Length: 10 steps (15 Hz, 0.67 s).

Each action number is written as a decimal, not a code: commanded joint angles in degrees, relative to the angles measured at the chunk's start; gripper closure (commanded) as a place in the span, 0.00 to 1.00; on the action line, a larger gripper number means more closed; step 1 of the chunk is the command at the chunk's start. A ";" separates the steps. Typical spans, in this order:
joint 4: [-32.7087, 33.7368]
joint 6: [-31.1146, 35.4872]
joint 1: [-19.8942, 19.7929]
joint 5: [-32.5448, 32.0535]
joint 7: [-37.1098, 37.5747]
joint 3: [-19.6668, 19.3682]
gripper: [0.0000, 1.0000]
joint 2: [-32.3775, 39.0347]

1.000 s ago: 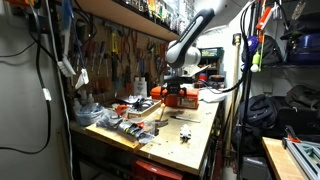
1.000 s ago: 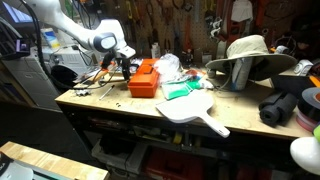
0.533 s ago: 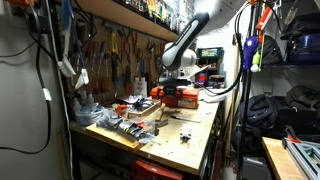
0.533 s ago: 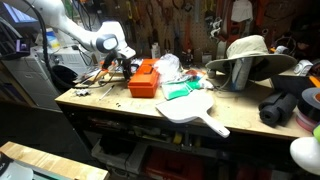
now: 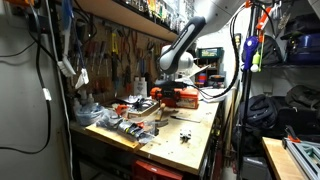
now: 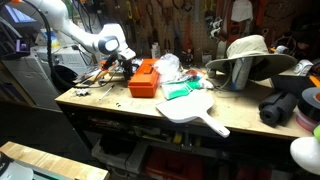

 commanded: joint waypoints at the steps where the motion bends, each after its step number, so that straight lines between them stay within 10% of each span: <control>1: 1.17 -1.18 0.65 -1.32 1.08 -1.17 0.00 1.38; 10: 2.13 -7.40 -0.43 -2.32 0.78 -2.32 0.00 0.06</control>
